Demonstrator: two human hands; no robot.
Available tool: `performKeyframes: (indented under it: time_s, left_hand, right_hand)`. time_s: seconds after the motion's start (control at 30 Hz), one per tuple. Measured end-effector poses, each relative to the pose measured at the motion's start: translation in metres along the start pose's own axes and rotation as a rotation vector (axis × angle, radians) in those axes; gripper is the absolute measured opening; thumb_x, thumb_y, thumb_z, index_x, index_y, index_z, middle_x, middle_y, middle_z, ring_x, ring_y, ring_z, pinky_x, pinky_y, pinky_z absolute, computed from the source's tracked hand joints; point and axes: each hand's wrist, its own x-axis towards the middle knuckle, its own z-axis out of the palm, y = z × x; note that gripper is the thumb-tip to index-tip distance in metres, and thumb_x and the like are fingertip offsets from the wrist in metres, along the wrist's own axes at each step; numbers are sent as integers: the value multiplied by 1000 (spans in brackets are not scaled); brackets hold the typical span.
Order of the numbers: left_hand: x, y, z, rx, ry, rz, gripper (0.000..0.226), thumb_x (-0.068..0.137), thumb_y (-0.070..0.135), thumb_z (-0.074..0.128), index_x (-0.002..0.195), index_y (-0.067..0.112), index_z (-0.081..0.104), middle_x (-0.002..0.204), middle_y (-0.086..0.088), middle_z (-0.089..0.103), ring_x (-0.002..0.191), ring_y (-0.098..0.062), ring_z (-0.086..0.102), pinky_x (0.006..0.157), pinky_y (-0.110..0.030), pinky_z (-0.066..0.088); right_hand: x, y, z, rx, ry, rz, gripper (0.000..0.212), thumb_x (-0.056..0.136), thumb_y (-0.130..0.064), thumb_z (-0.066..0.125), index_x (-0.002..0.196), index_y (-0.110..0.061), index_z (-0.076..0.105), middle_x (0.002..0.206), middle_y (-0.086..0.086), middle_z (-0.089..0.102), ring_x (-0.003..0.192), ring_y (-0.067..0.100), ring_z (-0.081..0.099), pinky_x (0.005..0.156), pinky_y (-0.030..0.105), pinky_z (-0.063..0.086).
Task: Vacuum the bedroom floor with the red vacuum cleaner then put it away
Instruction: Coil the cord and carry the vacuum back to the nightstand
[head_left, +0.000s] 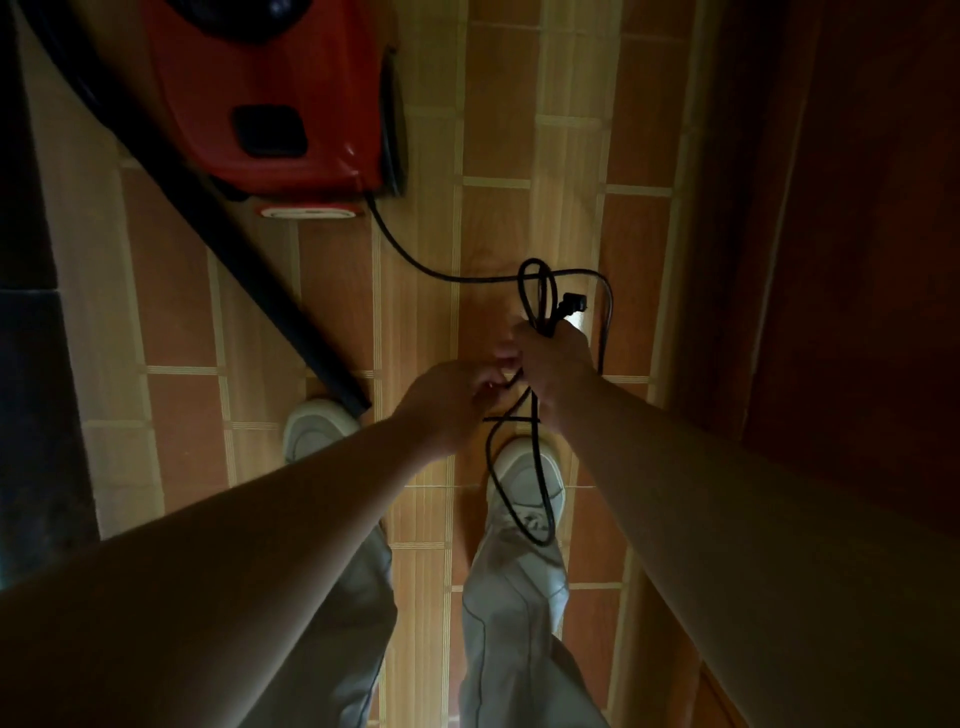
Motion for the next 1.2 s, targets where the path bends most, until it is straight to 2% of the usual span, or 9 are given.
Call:
performKeyframes:
  time_s: [0.1, 0.23, 0.43, 0.57, 0.67, 0.83, 0.93, 1.07, 1.2]
  left_hand:
    - [-4, 13, 7, -30, -61, -1, 22, 101, 30, 60, 111, 17, 74, 106, 2, 75, 92, -9, 70, 89, -36, 56]
    - [5, 21, -4, -91, 64, -86, 6, 97, 27, 65, 98, 22, 66, 100, 2, 69, 84, -9, 67, 77, -30, 58]
    - [41, 32, -33, 337, 379, 143, 52, 91, 12, 66, 140, 19, 49, 143, -3, 49, 137, -20, 43, 112, -35, 36]
    - [66, 46, -40, 722, 232, 131, 68, 95, 19, 59, 156, 16, 28, 161, -6, 33, 153, -22, 21, 127, -45, 7]
    - [77, 46, -33, 842, 108, 59, 68, 98, 22, 56, 158, 15, 24, 156, -8, 41, 150, -24, 30, 126, -49, 5]
    - [77, 48, -29, 684, 82, 12, 34, 106, 35, 42, 132, 16, 53, 123, -8, 57, 108, -27, 60, 99, -46, 46]
    - [71, 52, -37, 506, 127, 6, 33, 108, 39, 36, 120, 17, 58, 109, -5, 59, 96, -24, 61, 91, -43, 48]
    - [59, 60, -52, 298, 188, 67, 25, 108, 38, 37, 109, 21, 56, 83, 2, 63, 71, -17, 61, 62, -33, 44]
    - [44, 62, -68, 137, 184, 65, 19, 108, 32, 39, 108, 21, 54, 96, 2, 72, 68, -6, 64, 56, -31, 49]
  right_hand:
    - [-5, 2, -8, 62, 17, 5, 5, 104, -14, 56, 99, -11, 57, 71, 4, 59, 58, 15, 55, 54, 28, 47]
    - [0, 10, -27, -35, 139, -101, 15, 103, -20, 58, 89, -23, 57, 65, 2, 56, 48, 15, 51, 49, 31, 46]
    - [5, 9, -51, -76, 241, -173, 17, 103, -31, 56, 86, -28, 55, 77, -4, 58, 71, 18, 56, 67, 34, 46]
    - [10, 6, -56, -84, 260, -169, 20, 102, -33, 58, 84, -25, 53, 80, -3, 58, 79, 20, 57, 75, 36, 46]
    - [12, 3, -58, -101, 271, -152, 19, 101, -33, 58, 88, -20, 54, 77, -3, 55, 75, 19, 54, 72, 34, 44]
    - [9, -4, -60, 25, 333, -54, 19, 99, -37, 61, 91, -20, 60, 85, 3, 62, 84, 27, 62, 84, 45, 56]
    - [3, -10, -57, 178, 332, -13, 21, 98, -34, 62, 103, -13, 61, 83, 5, 55, 78, 29, 57, 87, 52, 58]
    - [-7, -24, -45, 308, 295, 4, 28, 100, -37, 63, 110, -11, 62, 72, 6, 58, 57, 21, 56, 64, 39, 54]
    - [-18, -51, -27, 349, 173, -59, 15, 104, -34, 58, 99, -19, 60, 75, 9, 68, 58, 21, 60, 58, 33, 49]
